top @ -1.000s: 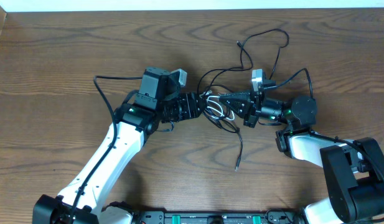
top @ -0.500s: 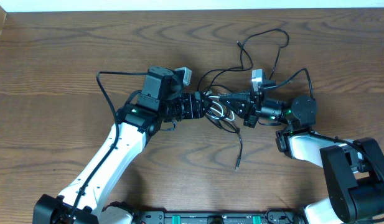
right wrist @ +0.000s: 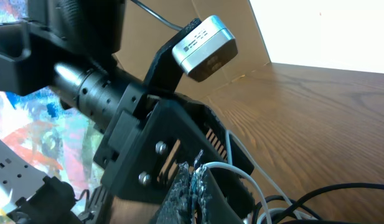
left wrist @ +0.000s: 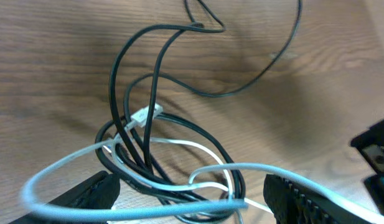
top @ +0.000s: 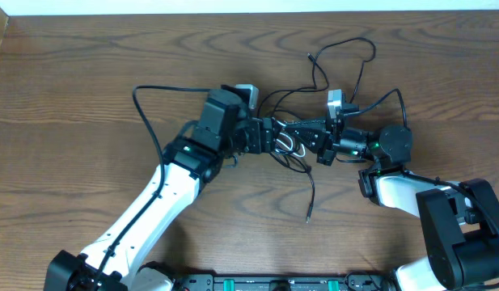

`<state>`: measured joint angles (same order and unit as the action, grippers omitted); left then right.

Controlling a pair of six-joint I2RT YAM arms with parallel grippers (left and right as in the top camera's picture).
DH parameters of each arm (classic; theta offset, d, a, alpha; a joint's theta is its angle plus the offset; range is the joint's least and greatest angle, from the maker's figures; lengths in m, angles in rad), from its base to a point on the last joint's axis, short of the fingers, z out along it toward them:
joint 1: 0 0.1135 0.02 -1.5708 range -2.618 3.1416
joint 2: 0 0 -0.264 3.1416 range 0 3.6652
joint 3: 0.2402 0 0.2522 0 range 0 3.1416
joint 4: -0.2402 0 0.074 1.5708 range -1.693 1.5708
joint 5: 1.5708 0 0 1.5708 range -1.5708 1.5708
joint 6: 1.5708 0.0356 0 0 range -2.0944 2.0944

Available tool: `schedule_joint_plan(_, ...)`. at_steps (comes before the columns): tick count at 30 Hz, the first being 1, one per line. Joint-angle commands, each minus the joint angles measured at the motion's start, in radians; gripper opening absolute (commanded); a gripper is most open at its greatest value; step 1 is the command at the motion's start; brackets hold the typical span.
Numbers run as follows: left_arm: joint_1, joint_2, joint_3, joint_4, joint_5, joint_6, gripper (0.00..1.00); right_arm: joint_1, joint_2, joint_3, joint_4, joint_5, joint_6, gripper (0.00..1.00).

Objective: Untangle cables

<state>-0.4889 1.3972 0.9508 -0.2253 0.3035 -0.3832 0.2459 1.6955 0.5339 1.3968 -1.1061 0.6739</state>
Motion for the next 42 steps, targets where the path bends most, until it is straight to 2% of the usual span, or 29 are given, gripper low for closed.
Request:
schedule_joint_plan(1,-0.045,0.017,0.022,0.003,-0.13,0.032,0.79,-0.002,0.006,0.007,0.007,-0.003,0.01,0.01)
schedule_joint_plan(7,-0.086,0.028,0.022,0.004,-0.175,0.08,0.79,-0.002,0.006,0.007,0.007,-0.003,0.01,0.01)
schedule_joint_plan(15,-0.087,0.028,0.022,0.052,-0.434,0.071,0.79,-0.002,0.006,0.007,0.007,-0.004,0.01,0.01)
schedule_joint_plan(22,-0.087,0.028,0.022,0.193,-0.441,0.064,0.8,-0.002,0.006,0.007,0.006,-0.008,0.01,0.01)
schedule_joint_plan(25,-0.087,0.028,0.022,0.234,-0.447,0.064,0.83,-0.002,0.006,0.007,0.006,-0.009,0.01,0.01)
schedule_joint_plan(31,-0.087,0.028,0.022,0.256,-0.447,0.063,0.84,-0.002,0.006,0.007,0.007,-0.009,0.01,0.01)
schedule_joint_plan(34,-0.087,0.028,0.022,0.28,-0.446,0.003,0.87,-0.002,0.006,0.007,0.006,-0.009,0.01,0.01)
schedule_joint_plan(42,-0.087,0.028,0.022,0.283,-0.424,0.001,0.88,-0.002,0.006,0.007,0.006,-0.008,0.01,0.01)
